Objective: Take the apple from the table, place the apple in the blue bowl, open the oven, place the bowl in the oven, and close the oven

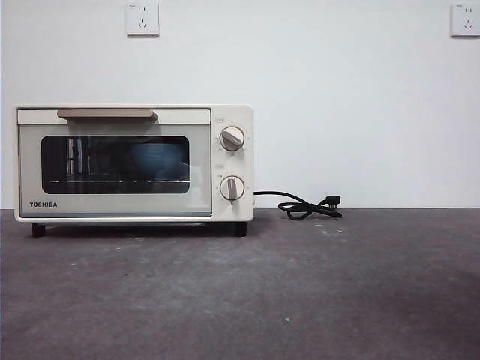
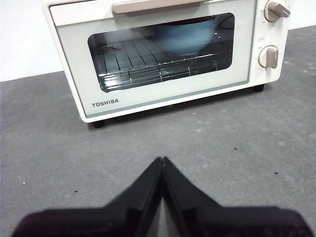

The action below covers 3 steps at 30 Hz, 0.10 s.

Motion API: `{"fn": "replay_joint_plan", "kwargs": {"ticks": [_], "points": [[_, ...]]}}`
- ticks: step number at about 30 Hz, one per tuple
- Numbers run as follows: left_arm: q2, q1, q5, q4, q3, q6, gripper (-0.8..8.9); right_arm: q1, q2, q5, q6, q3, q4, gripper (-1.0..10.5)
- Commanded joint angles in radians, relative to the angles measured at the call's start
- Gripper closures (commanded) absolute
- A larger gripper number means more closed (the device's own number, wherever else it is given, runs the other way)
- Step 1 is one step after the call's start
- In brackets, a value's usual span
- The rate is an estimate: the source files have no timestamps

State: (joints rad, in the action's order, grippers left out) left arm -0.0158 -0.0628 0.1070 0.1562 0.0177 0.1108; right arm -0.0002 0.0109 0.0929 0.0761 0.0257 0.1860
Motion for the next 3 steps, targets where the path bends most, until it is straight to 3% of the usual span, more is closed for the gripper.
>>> {"fn": "replay_joint_plan", "kwargs": {"ticks": [1,3], "points": [[0.0,-0.002,-0.003,0.001,-0.01,-0.007,8.17,-0.001,-0.002,-0.003,0.002,-0.012,-0.007,9.5],[0.0,-0.002,-0.003,0.001,-0.01,-0.007,8.17,-0.001,-0.002,-0.003,0.002,-0.012,-0.007,9.5]]}}
